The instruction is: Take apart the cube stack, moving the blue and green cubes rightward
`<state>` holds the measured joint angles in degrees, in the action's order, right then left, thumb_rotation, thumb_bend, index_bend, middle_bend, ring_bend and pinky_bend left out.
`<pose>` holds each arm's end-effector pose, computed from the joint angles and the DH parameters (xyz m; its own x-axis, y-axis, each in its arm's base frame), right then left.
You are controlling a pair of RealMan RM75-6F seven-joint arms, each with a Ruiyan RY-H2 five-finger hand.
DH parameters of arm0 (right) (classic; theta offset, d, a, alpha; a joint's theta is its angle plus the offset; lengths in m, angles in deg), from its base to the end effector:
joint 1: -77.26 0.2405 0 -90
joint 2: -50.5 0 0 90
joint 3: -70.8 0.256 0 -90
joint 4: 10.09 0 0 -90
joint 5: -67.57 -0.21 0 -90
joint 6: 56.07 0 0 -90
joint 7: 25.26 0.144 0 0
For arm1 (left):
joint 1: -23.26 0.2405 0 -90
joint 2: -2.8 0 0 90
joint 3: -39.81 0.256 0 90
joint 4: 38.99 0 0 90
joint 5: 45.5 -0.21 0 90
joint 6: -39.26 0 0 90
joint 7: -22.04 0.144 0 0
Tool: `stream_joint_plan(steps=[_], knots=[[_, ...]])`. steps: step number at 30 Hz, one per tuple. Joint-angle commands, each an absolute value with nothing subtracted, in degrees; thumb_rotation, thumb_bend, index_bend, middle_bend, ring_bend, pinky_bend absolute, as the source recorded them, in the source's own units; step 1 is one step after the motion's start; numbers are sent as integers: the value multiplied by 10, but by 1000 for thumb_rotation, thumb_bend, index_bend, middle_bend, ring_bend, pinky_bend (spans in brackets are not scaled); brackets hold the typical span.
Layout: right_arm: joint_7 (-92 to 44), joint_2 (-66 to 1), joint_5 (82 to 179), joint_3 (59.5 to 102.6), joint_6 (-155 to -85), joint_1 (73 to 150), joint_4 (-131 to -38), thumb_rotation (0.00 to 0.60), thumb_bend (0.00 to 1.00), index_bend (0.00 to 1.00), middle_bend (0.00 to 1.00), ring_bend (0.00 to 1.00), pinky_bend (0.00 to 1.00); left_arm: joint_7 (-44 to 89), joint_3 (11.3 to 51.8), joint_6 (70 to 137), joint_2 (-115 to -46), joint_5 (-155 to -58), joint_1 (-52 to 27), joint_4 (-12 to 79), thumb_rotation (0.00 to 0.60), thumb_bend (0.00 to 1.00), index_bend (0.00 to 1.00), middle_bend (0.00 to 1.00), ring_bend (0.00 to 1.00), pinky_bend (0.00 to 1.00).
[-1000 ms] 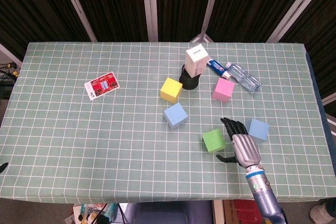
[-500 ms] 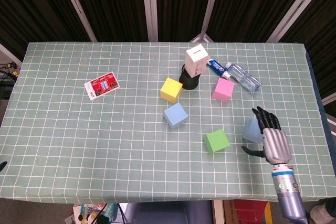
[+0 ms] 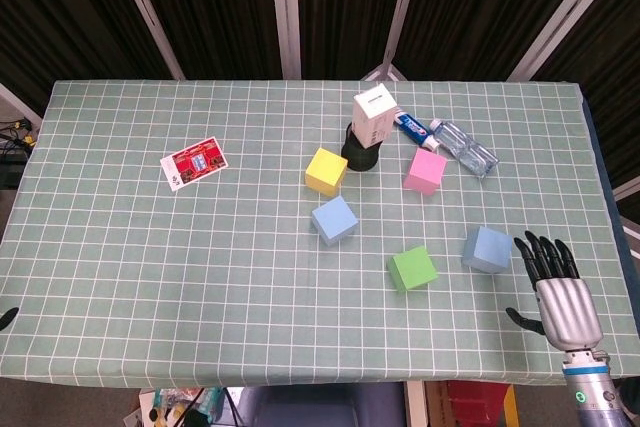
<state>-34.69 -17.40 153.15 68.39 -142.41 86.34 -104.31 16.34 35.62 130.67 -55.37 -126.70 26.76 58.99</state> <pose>-0.2921 -0.1823 0.1262 0.4644 -0.0444 0.8845 -0.8843 -0.0788 0.4603 -0.3243 0.1375 0.2049 0.3191 -0.0910 0.9433 0.9355 0.1897 -0.2982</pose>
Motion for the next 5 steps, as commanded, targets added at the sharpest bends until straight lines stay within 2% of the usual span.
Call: stream_joint_plan(steps=[1, 5], knots=[[-362, -176, 1531, 686, -1432, 856, -1049, 600, 134, 0, 2, 0, 0, 168, 356, 1303, -555, -1264, 266, 590, 600, 183, 136, 0, 0, 0], [-363, -179, 1528, 693, -1439, 848, -1055, 600, 134, 0, 1, 0, 0, 168, 354, 1302, -555, -1262, 265, 590, 600, 183, 136, 0, 0, 0]])
